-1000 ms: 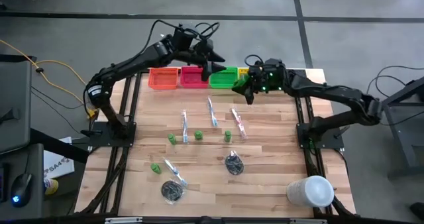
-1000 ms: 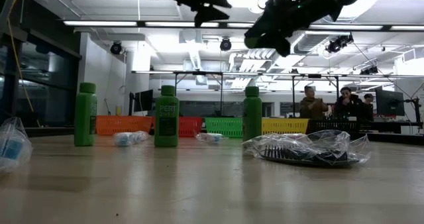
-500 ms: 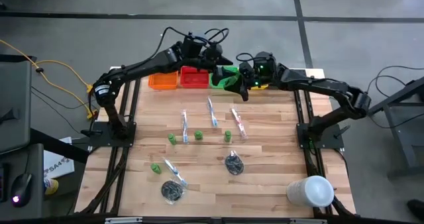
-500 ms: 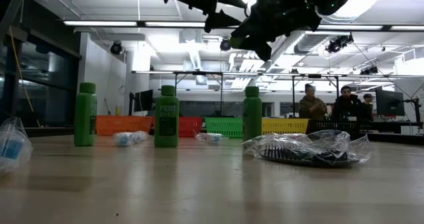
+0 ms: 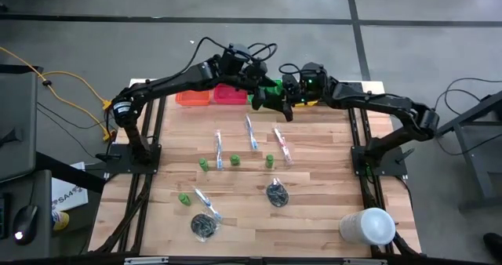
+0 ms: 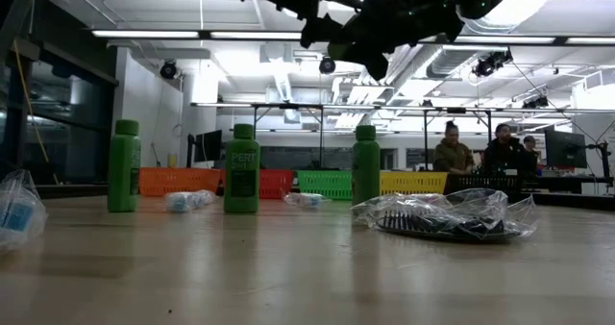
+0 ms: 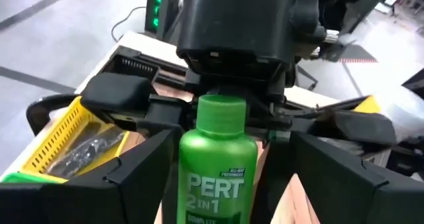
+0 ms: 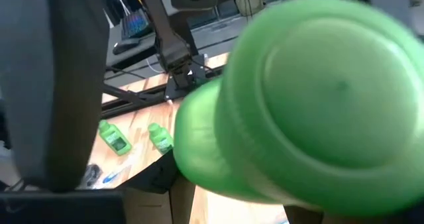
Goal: Pick & Place Travel size toiletries
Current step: Put the green shampoo into the green bin
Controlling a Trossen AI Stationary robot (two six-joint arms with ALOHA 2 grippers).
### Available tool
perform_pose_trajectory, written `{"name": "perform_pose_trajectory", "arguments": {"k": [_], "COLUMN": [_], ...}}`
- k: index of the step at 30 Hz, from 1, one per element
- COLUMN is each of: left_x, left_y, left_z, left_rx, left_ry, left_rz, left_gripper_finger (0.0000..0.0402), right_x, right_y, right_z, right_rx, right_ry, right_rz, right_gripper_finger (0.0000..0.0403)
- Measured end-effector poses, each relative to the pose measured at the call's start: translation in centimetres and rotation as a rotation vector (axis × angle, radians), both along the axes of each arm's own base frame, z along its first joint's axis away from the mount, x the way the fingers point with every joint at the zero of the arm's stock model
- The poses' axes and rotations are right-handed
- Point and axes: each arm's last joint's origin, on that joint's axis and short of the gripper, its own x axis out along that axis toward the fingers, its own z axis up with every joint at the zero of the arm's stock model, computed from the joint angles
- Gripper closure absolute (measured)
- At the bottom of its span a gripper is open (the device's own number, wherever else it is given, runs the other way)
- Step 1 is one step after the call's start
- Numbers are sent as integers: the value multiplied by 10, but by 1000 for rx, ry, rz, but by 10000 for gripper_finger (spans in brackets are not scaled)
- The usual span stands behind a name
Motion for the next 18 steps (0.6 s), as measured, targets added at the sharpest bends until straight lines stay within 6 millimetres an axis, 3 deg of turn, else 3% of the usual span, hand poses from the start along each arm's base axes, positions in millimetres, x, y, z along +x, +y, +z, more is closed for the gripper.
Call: {"name": "perform_pose_trajectory", "arguments": {"k": [18], "left_x": [1], "left_y": [-3], "left_z": [-1], "left_rx": [11], "left_ry": [18], "left_rz": [16], "left_gripper_finger": [101], "right_x": [10], "right_y": [21], "right_z": [4], "right_rx": [-15], "right_ry": [-7], "right_rz": [71], "right_gripper_finger": [238]}}
